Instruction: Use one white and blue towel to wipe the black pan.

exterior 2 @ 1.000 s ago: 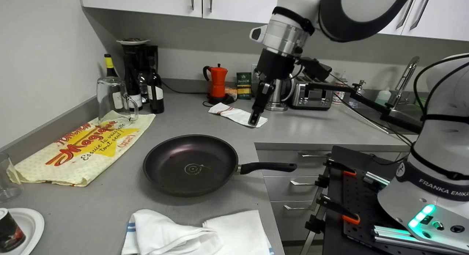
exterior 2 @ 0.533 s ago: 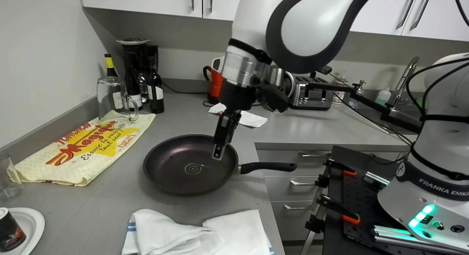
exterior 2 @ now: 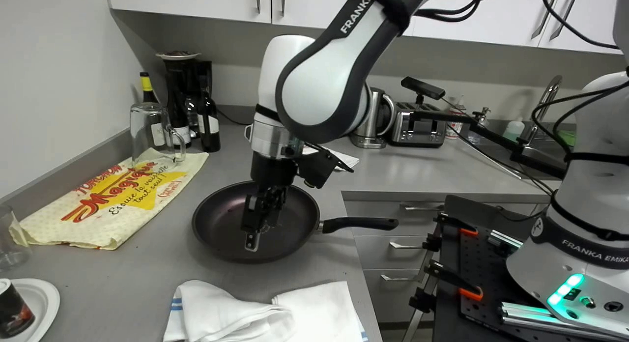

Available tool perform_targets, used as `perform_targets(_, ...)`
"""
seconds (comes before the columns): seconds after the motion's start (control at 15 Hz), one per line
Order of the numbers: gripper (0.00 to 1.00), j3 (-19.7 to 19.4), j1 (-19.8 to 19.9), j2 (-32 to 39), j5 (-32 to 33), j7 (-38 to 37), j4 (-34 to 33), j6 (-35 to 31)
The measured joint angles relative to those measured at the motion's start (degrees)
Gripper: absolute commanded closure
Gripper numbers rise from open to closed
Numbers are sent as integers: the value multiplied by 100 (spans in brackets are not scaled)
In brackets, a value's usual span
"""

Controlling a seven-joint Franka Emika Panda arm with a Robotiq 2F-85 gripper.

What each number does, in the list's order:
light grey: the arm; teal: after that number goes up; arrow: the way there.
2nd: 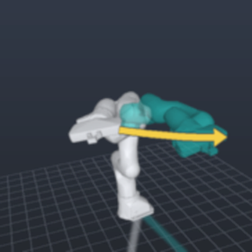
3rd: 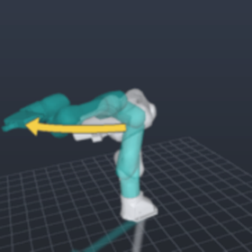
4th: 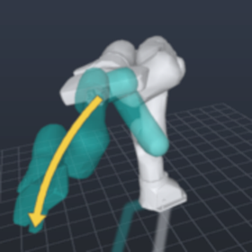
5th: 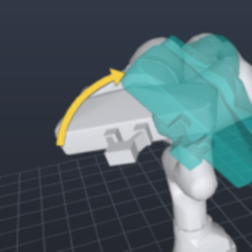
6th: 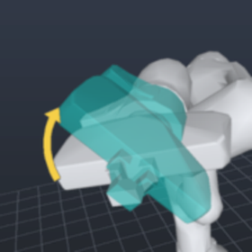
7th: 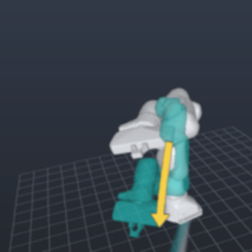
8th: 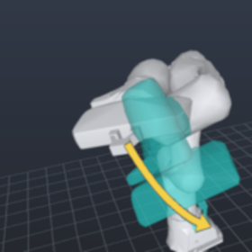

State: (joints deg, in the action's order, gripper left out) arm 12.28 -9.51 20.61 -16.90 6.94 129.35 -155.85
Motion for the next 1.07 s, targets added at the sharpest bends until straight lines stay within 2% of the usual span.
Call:
perform_targets(0.27,0,365,197,630,0,27,-531,72)
perform_targets(0.6,0,723,214,1097,2,27,-956,186)
perform_targets(1.07,0,814,157,1539,61,194,-1290,183)
